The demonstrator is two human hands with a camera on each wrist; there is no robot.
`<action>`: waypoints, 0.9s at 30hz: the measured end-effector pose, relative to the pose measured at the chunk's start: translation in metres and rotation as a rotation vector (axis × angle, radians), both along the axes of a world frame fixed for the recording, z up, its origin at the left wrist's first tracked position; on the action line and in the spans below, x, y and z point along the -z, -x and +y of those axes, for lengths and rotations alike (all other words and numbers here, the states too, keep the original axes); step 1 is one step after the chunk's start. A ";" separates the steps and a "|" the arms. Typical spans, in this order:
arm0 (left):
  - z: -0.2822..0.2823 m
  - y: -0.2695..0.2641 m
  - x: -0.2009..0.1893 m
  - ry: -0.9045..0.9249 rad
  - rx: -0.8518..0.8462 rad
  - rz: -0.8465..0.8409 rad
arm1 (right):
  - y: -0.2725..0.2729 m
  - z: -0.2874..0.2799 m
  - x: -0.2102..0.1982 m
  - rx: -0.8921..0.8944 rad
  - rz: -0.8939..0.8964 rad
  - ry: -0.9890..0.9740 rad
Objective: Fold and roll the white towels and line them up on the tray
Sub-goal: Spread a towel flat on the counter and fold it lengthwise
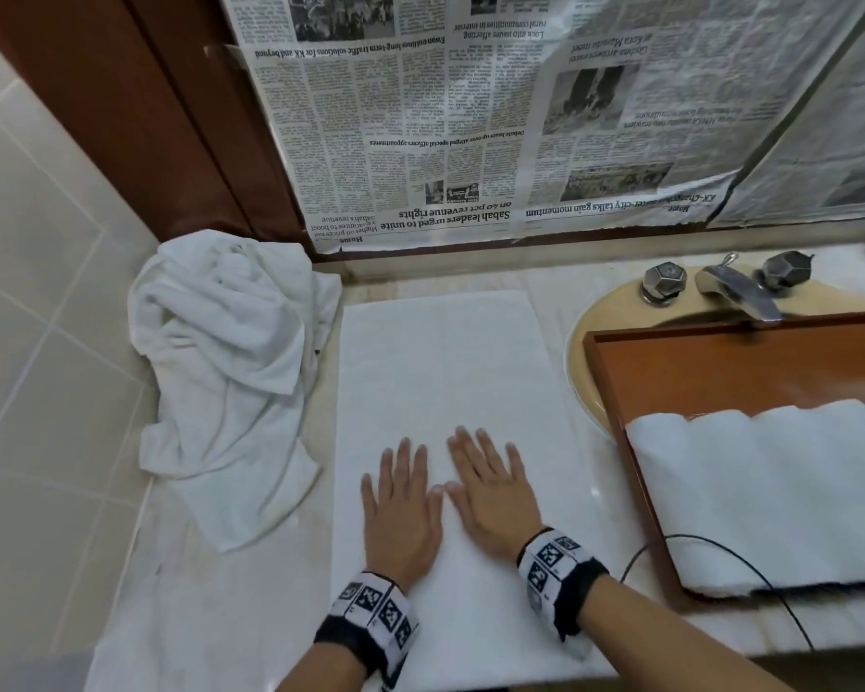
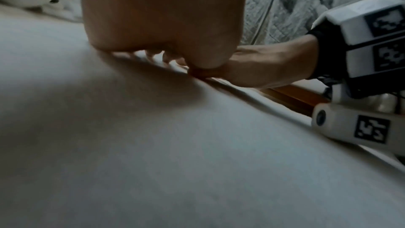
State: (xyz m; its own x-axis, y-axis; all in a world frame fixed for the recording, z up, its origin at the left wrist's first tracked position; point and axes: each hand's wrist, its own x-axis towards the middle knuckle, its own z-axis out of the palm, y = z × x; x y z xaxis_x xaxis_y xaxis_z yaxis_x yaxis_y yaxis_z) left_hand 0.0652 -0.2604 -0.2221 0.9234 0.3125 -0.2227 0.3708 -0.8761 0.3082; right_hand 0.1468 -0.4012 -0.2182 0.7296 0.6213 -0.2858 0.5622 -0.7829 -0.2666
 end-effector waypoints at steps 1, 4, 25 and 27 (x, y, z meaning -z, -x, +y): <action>0.007 0.005 0.004 -0.021 -0.026 -0.007 | -0.006 -0.008 0.000 0.020 -0.028 0.013; 0.038 0.026 0.015 -0.069 -0.148 -0.004 | -0.026 -0.043 -0.001 0.162 -0.008 0.068; 0.029 0.041 -0.006 0.009 -0.129 -0.009 | -0.006 -0.065 -0.020 0.190 -0.025 -0.064; 0.019 0.007 -0.011 0.011 -0.054 -0.046 | -0.014 -0.036 -0.022 0.080 -0.038 -0.082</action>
State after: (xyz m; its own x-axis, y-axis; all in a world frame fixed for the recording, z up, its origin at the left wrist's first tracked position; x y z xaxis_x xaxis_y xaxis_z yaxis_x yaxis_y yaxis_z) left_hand 0.0586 -0.2418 -0.2112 0.9148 0.3596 -0.1840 0.4023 -0.8516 0.3360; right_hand 0.1606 -0.4374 -0.1967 0.7873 0.5808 -0.2072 0.5098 -0.8021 -0.3111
